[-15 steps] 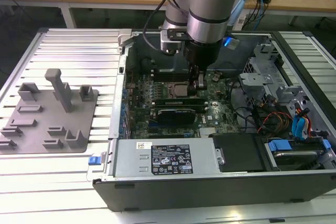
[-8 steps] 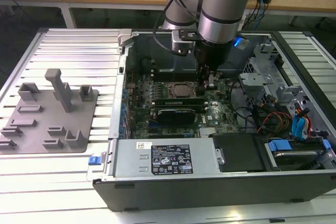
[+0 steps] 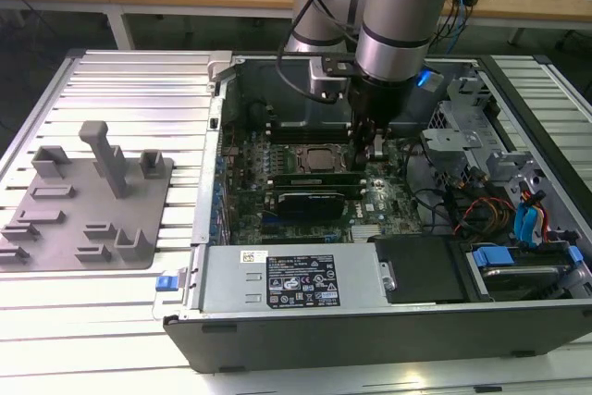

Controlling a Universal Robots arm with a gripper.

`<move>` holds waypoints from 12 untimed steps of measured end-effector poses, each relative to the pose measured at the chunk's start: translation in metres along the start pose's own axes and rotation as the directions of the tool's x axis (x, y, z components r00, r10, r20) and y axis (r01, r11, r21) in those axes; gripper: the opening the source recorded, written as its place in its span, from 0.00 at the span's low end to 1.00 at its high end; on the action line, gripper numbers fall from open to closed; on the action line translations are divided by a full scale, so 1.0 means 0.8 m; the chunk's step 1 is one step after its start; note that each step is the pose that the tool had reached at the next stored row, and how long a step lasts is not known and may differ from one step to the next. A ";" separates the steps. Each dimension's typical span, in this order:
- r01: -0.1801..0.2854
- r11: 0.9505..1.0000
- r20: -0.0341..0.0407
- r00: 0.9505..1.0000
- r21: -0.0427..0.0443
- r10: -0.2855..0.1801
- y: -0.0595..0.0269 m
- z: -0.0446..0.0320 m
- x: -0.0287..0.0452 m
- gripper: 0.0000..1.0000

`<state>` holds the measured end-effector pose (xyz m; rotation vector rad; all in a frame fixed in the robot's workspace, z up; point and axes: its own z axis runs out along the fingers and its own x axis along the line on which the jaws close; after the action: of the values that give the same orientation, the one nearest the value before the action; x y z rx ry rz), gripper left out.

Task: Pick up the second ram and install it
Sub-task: 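Press down the second ram until it locks into place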

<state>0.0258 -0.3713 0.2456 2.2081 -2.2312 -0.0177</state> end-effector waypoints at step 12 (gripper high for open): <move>0.000 1.000 0.000 1.000 0.000 0.000 0.000 0.0162 -0.0023 0.08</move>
<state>0.0258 -0.3694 0.2327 2.2083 -2.2313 -0.0178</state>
